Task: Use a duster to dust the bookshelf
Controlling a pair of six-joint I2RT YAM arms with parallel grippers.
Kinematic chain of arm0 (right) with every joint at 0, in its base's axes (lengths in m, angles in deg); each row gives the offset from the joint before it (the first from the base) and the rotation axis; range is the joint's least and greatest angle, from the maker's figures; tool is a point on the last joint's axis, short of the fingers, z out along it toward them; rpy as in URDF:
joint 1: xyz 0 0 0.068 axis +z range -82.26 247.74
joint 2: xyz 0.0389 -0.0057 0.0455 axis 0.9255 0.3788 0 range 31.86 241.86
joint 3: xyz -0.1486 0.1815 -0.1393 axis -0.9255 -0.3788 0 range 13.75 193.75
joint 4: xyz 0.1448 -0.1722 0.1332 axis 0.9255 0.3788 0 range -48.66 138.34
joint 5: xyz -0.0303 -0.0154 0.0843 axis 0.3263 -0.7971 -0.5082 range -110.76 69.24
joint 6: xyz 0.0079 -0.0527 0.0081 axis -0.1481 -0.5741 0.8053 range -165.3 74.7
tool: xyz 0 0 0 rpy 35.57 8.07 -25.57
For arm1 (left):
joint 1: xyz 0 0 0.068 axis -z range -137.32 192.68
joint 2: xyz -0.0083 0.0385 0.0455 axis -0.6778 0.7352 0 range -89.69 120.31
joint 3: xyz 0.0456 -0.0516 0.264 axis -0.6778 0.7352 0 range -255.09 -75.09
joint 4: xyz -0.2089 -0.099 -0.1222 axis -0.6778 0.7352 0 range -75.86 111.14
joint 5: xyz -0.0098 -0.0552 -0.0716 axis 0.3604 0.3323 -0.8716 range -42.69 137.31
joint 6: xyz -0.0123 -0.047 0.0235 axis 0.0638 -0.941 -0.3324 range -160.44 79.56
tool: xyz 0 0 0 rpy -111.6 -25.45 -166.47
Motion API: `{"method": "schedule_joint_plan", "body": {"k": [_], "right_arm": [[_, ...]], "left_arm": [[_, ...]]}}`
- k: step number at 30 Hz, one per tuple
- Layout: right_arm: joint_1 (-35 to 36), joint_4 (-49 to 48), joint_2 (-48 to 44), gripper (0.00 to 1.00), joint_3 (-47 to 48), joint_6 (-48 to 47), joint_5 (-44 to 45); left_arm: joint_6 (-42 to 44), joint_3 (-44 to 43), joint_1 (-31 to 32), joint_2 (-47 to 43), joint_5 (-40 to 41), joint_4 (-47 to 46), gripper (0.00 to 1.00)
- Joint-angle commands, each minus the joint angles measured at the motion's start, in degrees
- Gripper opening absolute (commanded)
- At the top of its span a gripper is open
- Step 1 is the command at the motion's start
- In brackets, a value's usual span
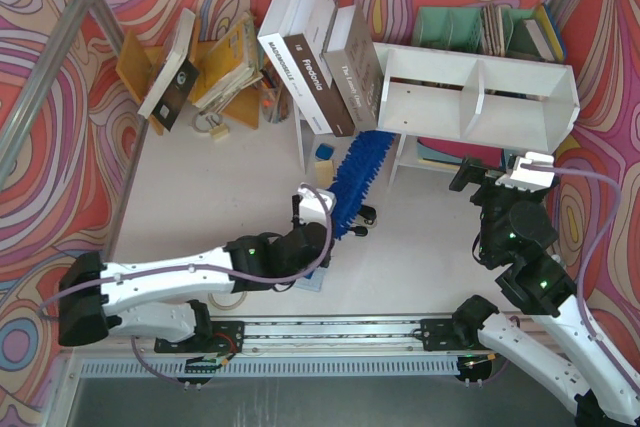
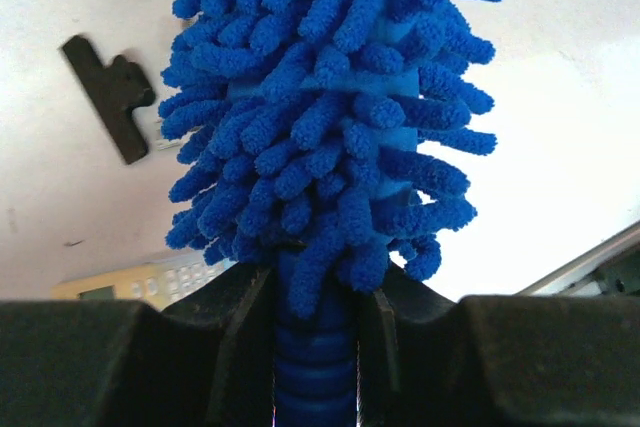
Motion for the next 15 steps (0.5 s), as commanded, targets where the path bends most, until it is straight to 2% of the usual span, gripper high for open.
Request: {"method": "schedule_joint_plan", "body": {"k": [1, 7, 15], "right_arm": [[0.0, -1.7, -0.7, 0.99, -0.4, -0.5, 0.9], [0.0, -1.7, -0.8, 0.99, -0.3, -0.5, 0.9], [0.0, -1.6, -0.8, 0.99, -0.5, -0.5, 0.8]], "left_arm": [[2.7, -4.5, 0.2, 4.4, -4.6, -6.1, 0.0], [2.1, -4.7, 0.4, 4.5, -2.3, -3.5, 0.0], [-1.9, 0.0, 0.3, -6.1, 11.3, 4.5, 0.0]]}}
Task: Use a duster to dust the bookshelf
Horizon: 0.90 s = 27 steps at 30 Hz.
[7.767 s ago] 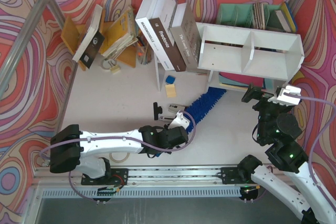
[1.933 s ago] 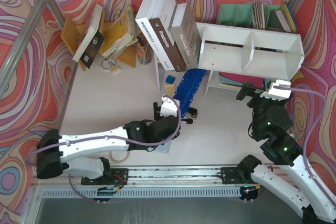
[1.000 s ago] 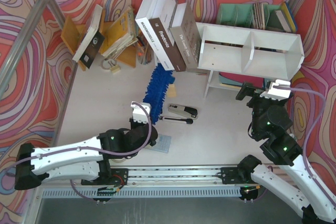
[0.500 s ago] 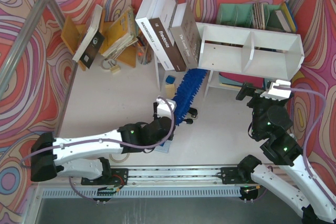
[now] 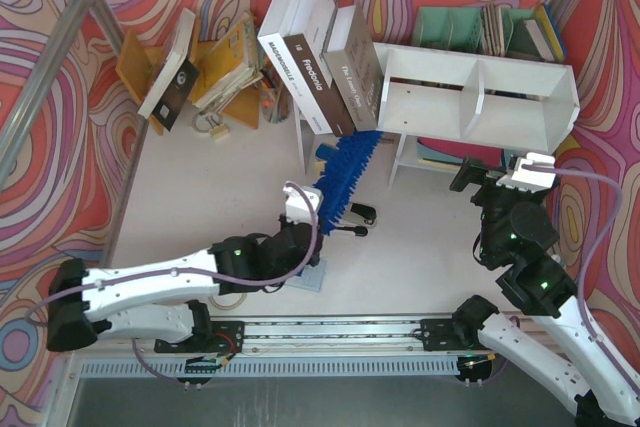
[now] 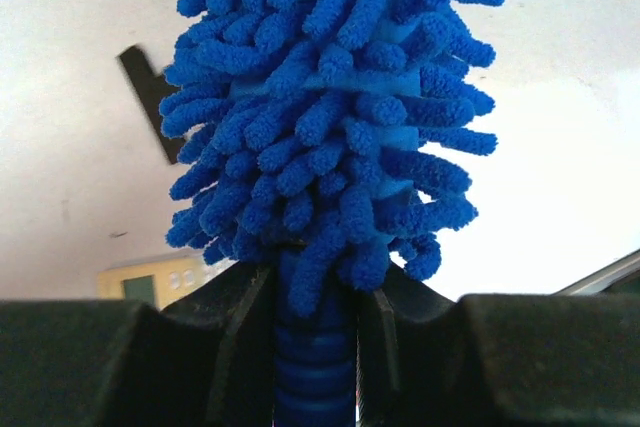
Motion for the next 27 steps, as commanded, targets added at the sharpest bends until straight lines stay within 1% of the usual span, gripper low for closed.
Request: {"method": "schedule_joint_plan", "body": {"k": [1, 7, 9, 11, 13, 14, 19, 21, 27], "right_arm": [[0.0, -1.6, -0.5, 0.99, -0.4, -0.5, 0.8], [0.0, -1.7, -0.5, 0.99, -0.4, -0.5, 0.8], [0.1, -1.7, -0.5, 0.99, -0.4, -0.5, 0.9], [0.0, -1.7, -0.5, 0.99, -0.4, -0.4, 0.8], [0.0, -1.7, -0.4, 0.99, -0.4, -0.5, 0.8], [0.0, -1.7, -0.2, 0.99, -0.3, -0.4, 0.8], [0.0, -1.7, 0.0, 0.99, -0.3, -0.5, 0.7], [0.0, -1.7, 0.0, 0.99, -0.3, -0.4, 0.7], [0.0, -1.7, -0.3, 0.99, -0.3, -0.3, 0.9]], "left_arm": [[-2.4, 2.6, 0.1, -7.7, 10.3, 3.7, 0.0], [-6.2, 5.0, 0.0, -15.4, 16.7, 11.7, 0.0], [-7.5, 5.5, 0.0, -17.1, 17.9, 14.6, 0.0], [-9.8, 5.9, -0.2, -18.4, 20.9, 17.9, 0.0], [-11.6, 6.6, -0.5, -19.2, 21.4, 19.3, 0.0], [-12.8, 7.9, -1.1, -18.7, 19.3, 18.1, 0.0], [-16.5, 8.0, -1.4, -13.2, 18.8, 17.4, 0.0], [-18.4, 8.1, -1.8, -10.3, 16.4, 17.5, 0.0], [-19.9, 10.4, -2.8, -2.8, 10.9, 12.6, 0.0]]}}
